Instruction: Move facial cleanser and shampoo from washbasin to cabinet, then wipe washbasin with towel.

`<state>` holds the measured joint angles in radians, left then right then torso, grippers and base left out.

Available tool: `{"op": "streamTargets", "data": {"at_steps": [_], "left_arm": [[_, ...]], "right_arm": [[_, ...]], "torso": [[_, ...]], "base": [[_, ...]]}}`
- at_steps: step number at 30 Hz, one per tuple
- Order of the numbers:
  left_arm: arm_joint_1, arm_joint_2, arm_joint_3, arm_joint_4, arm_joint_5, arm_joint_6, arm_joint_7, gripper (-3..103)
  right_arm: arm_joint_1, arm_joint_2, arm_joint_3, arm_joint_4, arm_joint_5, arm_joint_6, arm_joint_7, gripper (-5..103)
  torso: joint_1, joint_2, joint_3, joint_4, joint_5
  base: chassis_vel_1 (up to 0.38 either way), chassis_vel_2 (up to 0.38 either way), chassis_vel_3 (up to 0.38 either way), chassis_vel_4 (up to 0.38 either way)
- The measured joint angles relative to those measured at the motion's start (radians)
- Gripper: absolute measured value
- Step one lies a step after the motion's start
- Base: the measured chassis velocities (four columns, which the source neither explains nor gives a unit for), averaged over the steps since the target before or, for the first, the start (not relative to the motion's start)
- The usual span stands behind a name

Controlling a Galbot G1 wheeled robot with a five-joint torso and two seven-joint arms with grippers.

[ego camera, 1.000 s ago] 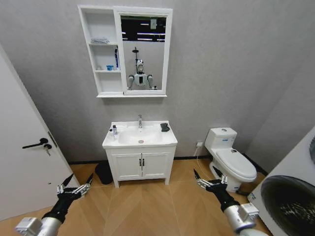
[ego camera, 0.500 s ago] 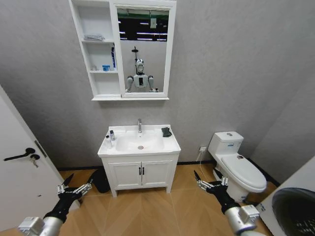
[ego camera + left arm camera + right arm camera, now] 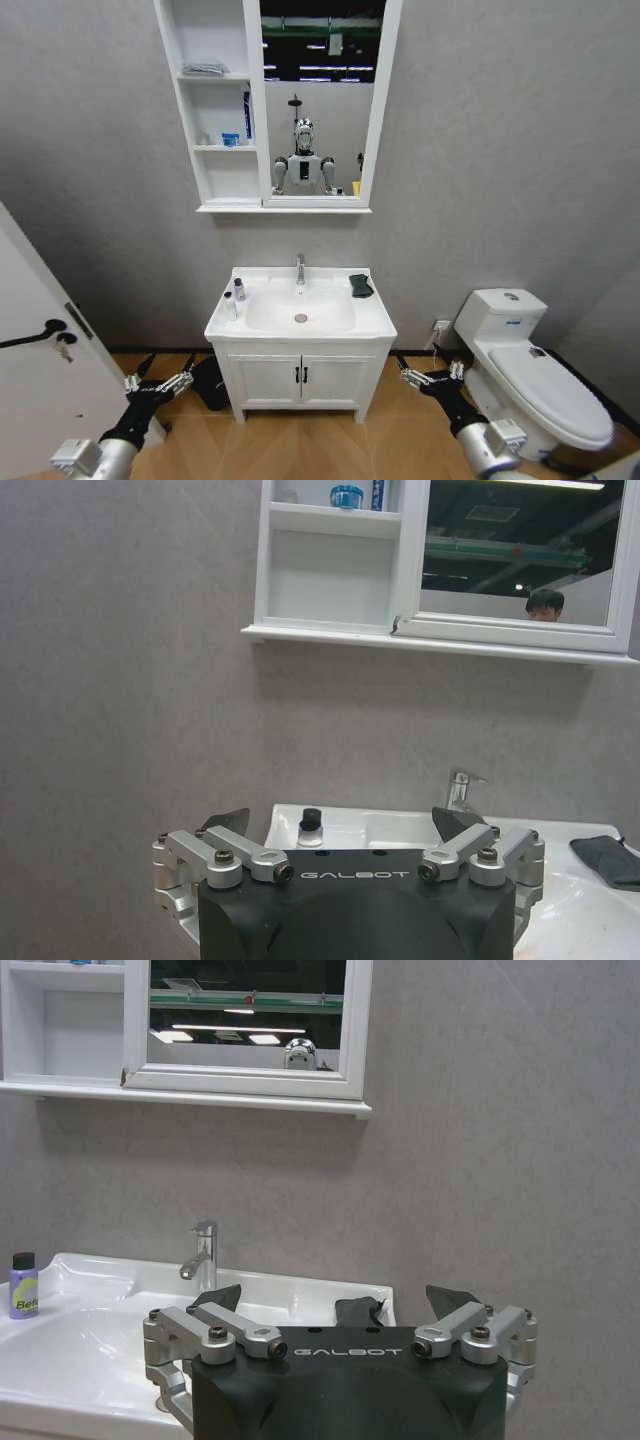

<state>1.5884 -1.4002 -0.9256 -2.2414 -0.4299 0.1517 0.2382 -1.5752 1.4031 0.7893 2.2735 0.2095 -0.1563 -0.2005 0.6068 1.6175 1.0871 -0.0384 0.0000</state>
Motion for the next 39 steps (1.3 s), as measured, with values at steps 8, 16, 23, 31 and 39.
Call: {"op": "streamTargets", "data": {"at_steps": [8, 16, 23, 31, 39], "left_arm": [[-0.007, -0.003, 0.018, -0.005, 0.009, 0.008, 0.000, 100], [-0.011, -0.003, 0.028, -0.008, 0.014, 0.016, 0.000, 100], [-0.001, -0.009, 0.032, -0.022, 0.014, 0.016, 0.002, 100], [0.014, -0.041, 0.099, -0.052, 0.113, -0.027, -0.074, 100], [0.024, -0.076, 0.172, 0.000, 0.228, -0.067, -0.088, 100]], "right_arm": [[-0.008, 0.001, 0.005, -0.007, 0.001, 0.009, 0.000, 100], [-0.008, 0.003, 0.005, -0.010, 0.001, 0.014, 0.002, 100], [-0.009, 0.006, 0.000, -0.010, -0.004, 0.022, 0.025, 100], [0.012, -0.001, 0.034, -0.012, 0.014, 0.018, 0.083, 100], [0.017, 0.004, 0.037, -0.009, 0.014, 0.001, 0.103, 100]], "torso": [[0.000, 0.000, 0.000, -0.0001, -0.0002], [0.000, 0.000, 0.000, 0.0000, 0.0001], [0.000, 0.000, 0.000, 0.0002, 0.0003], [0.000, 0.000, 0.000, 0.0000, -0.0001], [-0.001, 0.000, 0.000, -0.0001, 0.0000]], "base": [[-0.159, 0.170, 0.160, -0.173], [-0.156, 0.154, 0.155, -0.153], [-0.151, 0.153, 0.159, -0.163], [-0.108, 0.075, 0.079, -0.076], [0.000, 0.000, 0.000, 0.000]]}}
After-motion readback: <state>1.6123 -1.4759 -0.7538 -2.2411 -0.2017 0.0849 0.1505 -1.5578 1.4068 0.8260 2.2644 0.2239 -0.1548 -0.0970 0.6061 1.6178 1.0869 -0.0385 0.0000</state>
